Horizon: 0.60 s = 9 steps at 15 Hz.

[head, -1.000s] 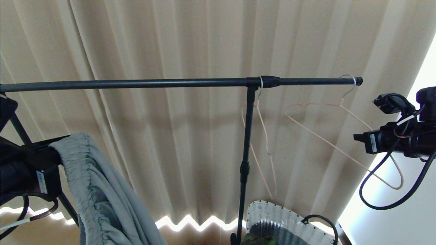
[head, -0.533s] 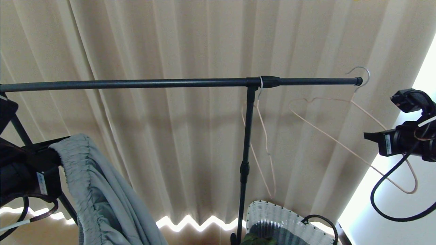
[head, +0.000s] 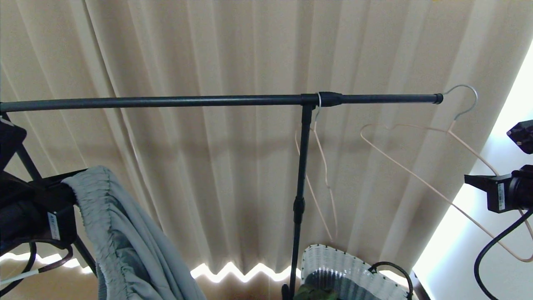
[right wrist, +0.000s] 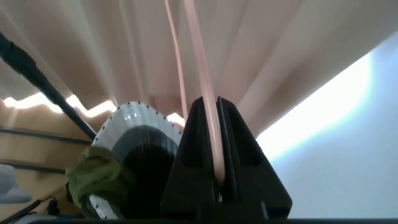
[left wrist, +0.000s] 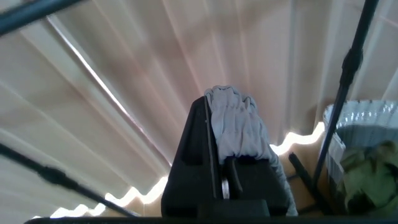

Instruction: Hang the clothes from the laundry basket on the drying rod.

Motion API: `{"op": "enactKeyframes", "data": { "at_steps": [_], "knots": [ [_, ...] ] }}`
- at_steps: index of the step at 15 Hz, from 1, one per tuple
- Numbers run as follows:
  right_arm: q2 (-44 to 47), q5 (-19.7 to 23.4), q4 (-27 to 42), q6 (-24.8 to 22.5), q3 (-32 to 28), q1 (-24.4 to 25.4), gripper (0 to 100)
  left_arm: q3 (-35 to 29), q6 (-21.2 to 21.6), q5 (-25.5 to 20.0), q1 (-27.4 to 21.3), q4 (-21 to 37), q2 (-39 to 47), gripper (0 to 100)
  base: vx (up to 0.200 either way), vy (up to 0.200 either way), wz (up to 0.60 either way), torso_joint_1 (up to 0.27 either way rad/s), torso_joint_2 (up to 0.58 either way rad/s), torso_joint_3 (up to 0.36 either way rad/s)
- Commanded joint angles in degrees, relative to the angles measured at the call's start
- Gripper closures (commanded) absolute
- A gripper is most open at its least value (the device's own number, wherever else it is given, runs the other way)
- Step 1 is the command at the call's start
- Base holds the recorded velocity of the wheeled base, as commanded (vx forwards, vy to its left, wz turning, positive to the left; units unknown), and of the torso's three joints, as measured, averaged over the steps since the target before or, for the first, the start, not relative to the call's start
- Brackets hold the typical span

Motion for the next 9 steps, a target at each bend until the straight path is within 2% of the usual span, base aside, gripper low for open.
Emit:
{"op": "enactKeyframes", "data": {
  "at_steps": [1,6,9],
  "knots": [
    [-0.55,0.01,0.01,-0.06,0.09,-0.07,100,-0.04,-0.04,0.01,0.01,-0.01,0.14,100,-0.200,0.000,0.00,0.022,0.00,0.002],
    [-0.37,0.01,0.01,0.03,0.09,-0.07,100,0.13,-0.04,0.01,0.01,-0.01,0.40,100,-0.200,0.000,0.00,-0.004,0.00,0.004],
    [-0.37,0.01,0.01,0.03,0.18,-0.07,100,0.31,0.05,0.01,0.01,-0.01,0.58,100,0.000,0.000,0.00,0.000,0.00,0.000]
  ]
}}
